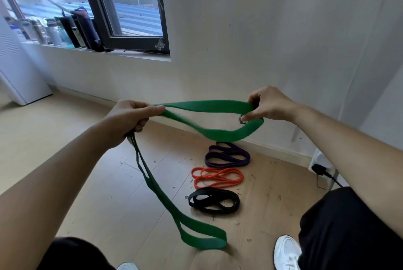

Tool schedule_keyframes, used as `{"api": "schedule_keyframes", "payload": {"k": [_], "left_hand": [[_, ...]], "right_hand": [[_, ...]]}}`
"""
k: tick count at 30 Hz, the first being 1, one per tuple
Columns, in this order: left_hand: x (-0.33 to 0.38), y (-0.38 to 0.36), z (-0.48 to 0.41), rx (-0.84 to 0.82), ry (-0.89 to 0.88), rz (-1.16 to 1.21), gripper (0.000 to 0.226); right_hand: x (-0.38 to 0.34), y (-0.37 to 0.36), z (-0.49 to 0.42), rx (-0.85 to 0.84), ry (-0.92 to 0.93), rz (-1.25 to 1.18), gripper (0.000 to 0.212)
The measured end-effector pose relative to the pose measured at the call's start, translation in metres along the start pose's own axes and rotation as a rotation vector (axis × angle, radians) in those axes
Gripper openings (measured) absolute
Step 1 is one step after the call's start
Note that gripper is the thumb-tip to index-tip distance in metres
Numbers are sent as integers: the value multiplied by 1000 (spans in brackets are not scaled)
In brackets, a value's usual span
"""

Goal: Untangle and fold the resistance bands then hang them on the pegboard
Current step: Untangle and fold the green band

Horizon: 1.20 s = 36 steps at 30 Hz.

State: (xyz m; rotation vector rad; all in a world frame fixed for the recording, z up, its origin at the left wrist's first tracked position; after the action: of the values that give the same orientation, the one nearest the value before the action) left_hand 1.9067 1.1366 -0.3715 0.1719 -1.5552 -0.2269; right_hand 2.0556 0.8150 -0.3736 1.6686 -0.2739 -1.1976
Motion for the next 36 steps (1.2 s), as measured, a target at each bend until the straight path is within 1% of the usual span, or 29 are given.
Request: {"api": "schedule_keyframes", "payload": {"k": [2,3,4,5,7,9,11,12,14,17,19,21,23,26,28,30,32,35,36], "left_hand": [[1,1,-1,21,0,17,79],[2,3,-1,39,2,25,79],[2,5,-1,51,5,27,79],[1,6,-1,56,9,29,79],[-4,9,0,70,29,48,78],[-9,12,2,82,57,69,77],[-11,11,4,62,67,76,74],[-10,10,4,44,65,81,73],[-7,6,3,8,48,101,71],[-2,-2,4,-59,24,159,65],[3,-11,4,-117,10,200,54],[9,-24,3,-154,-3,222,36],[14,-36,2,-159,-10,233,27],[21,-51,0,-192,-24,211,32],[23,-61,-2,-229,-24,191,32],[23,-68,-3,-247,-14,179,30],[22,-74,-5,-263,-6,154,32],[24,-77,-5,-264,-15,126,29],[24,-76,-5,-263,-20,124,31]], "right_hand": [[3,8,-3,51,-78,170,47],[7,9,-3,36,-124,188,54],[12,7,-4,1,-148,152,56],[15,3,-3,-46,-143,68,55],[20,-9,2,-151,-103,-196,57],[27,-16,5,-221,-87,-430,74],[35,-20,4,-246,-88,-538,92],[38,-20,4,-253,-92,-564,95],[41,-21,4,-265,-110,-596,93],[45,-28,5,-314,-149,-562,75],[43,-35,7,-361,-165,-473,65],[33,-40,8,-402,-155,-377,58],[16,-41,9,-394,-119,-278,57],[-19,-36,9,-308,-7,-184,62],[-43,-37,11,-285,93,-240,53],[-65,-43,16,-319,171,-295,49],[-85,-53,20,-361,226,-322,54],[-104,-67,22,-383,273,-357,53],[-107,-69,22,-380,278,-366,51]]}}
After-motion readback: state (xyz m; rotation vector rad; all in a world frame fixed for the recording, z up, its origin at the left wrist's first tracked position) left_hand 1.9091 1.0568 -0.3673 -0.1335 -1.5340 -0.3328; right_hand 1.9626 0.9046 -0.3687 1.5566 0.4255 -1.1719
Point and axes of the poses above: each hand's wrist, its own z-axis away from the middle knuckle, its own y-axis out of the back of the hand, x = y × z, the point moved 7 cm from there along -z, towards the middle knuckle, and after that the axes turned 8 degrees about -x, right-handed, at the moved point
